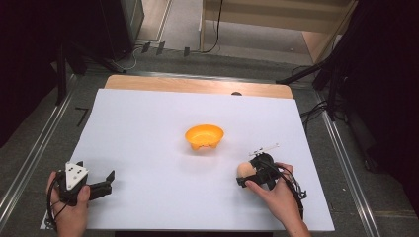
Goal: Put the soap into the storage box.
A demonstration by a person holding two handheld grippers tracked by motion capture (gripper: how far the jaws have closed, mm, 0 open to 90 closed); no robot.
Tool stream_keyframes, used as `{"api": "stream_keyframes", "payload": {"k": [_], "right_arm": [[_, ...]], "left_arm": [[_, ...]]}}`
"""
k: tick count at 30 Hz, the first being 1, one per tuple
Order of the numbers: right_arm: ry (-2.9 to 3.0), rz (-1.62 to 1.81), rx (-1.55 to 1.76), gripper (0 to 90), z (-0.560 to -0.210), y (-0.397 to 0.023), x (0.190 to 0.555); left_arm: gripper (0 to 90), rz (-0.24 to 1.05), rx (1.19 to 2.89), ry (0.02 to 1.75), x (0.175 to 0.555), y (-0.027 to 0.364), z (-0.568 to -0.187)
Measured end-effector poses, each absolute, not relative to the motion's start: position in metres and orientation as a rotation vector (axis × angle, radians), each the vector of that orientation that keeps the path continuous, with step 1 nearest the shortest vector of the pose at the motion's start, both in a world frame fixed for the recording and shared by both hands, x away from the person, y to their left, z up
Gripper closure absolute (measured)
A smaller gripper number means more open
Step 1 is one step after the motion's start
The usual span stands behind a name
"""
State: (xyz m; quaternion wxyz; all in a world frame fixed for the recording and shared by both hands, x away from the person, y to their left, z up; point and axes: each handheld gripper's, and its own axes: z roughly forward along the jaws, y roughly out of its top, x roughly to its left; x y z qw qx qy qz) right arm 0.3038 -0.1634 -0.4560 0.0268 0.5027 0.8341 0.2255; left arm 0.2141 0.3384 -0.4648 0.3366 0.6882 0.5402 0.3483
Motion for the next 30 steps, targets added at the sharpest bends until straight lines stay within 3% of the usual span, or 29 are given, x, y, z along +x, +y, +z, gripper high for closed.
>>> {"api": "stream_keyframes", "payload": {"k": [7,30], "right_arm": [[2.520,0.665,1.589,24.2,-0.4553,-0.1601,0.3030],[2.560,0.565,1.542,30.6,-0.4544,-0.1554,0.3037]], "left_arm": [[0.0,0.910,1.804,1.405,0.2142,0.3376,-0.4649],[0.0,0.921,1.811,1.400,0.2144,0.3359,-0.4655]]}}
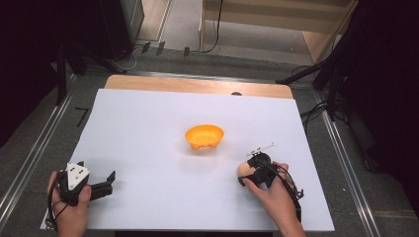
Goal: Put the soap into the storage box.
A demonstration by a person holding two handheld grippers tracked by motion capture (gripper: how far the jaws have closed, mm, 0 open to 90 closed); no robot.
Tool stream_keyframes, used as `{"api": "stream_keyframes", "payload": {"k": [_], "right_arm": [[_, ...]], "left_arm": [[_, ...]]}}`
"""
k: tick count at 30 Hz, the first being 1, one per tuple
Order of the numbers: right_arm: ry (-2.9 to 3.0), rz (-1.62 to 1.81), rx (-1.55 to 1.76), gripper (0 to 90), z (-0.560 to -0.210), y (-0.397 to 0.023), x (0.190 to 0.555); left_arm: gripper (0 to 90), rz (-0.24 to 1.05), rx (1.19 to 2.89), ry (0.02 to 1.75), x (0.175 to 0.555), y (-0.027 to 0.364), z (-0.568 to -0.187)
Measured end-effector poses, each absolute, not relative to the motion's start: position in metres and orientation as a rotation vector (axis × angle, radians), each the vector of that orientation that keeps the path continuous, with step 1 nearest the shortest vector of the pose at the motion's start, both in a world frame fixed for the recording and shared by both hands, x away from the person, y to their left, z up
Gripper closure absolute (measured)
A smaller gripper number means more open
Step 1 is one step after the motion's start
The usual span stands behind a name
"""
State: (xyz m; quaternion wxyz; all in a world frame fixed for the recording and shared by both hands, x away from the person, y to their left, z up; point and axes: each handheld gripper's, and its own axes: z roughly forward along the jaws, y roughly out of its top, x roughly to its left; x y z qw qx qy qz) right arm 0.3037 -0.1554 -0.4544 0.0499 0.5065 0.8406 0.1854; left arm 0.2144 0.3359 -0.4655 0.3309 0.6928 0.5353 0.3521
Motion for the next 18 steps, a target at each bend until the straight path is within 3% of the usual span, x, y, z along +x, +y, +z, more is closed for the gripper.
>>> {"api": "stream_keyframes", "payload": {"k": [18], "right_arm": [[2.581,0.551,1.435,30.9,-0.4563,-0.1543,0.2996]], "left_arm": [[0.0,0.923,1.820,1.396,0.2145,0.3355,-0.4655]]}}
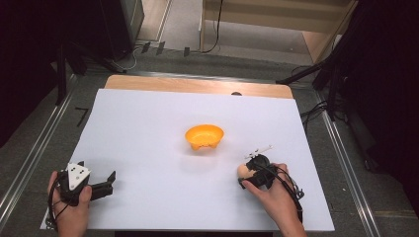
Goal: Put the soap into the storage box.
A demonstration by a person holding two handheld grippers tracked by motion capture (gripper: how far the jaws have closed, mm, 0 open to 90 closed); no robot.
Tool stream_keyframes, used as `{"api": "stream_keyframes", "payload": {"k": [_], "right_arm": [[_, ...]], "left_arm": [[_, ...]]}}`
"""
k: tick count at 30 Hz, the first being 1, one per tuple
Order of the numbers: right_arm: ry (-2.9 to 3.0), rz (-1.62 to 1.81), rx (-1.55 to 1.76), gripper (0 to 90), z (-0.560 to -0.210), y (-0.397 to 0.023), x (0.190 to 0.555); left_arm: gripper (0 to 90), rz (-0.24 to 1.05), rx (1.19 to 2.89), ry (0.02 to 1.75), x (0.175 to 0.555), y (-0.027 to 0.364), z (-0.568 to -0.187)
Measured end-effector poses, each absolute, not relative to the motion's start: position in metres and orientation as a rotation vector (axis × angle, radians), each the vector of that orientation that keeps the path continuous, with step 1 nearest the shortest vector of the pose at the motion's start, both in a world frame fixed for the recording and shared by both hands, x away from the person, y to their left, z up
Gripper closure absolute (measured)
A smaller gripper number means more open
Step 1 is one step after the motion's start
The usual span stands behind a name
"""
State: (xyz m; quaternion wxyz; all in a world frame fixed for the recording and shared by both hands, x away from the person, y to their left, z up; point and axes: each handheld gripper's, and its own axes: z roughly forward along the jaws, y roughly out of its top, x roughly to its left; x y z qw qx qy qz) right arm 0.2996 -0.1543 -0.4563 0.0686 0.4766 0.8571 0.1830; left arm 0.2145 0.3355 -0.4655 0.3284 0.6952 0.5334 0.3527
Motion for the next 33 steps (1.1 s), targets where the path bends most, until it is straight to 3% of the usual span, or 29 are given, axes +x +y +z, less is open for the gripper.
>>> {"api": "stream_keyframes", "payload": {"k": [33], "right_arm": [[2.718,0.533,1.233,32.5,-0.453,-0.163,0.309]], "left_arm": [[0.0,0.935,1.815,1.385,0.213,0.335,-0.465]]}}
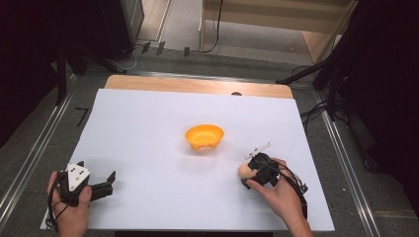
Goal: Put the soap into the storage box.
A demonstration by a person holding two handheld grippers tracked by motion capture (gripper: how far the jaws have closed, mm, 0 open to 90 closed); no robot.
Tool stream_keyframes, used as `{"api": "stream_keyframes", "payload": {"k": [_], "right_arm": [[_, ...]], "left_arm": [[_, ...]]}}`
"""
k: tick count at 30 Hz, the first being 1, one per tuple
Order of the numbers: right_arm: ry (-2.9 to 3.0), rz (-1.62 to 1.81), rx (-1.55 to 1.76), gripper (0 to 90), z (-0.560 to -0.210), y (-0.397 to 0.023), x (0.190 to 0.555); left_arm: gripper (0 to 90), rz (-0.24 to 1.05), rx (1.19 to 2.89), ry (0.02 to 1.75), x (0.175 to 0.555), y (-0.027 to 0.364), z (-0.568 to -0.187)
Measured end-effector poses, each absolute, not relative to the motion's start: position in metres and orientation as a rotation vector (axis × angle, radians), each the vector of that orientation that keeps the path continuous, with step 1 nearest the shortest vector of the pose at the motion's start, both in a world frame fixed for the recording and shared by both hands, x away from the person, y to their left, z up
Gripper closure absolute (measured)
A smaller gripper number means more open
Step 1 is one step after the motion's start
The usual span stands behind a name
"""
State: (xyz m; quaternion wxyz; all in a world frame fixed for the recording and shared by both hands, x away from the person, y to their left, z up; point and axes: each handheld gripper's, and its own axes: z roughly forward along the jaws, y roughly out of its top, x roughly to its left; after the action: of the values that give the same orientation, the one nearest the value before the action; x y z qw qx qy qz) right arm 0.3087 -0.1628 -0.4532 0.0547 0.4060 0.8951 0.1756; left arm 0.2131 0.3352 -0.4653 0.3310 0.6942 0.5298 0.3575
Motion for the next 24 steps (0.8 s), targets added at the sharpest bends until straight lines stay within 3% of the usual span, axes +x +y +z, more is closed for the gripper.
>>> {"api": "stream_keyframes", "payload": {"k": [24], "right_arm": [[2.719,0.486,1.265,32.0,-0.4538,-0.1600,0.3118]], "left_arm": [[0.0,0.932,1.816,1.388,0.2131,0.3353,-0.4652]]}}
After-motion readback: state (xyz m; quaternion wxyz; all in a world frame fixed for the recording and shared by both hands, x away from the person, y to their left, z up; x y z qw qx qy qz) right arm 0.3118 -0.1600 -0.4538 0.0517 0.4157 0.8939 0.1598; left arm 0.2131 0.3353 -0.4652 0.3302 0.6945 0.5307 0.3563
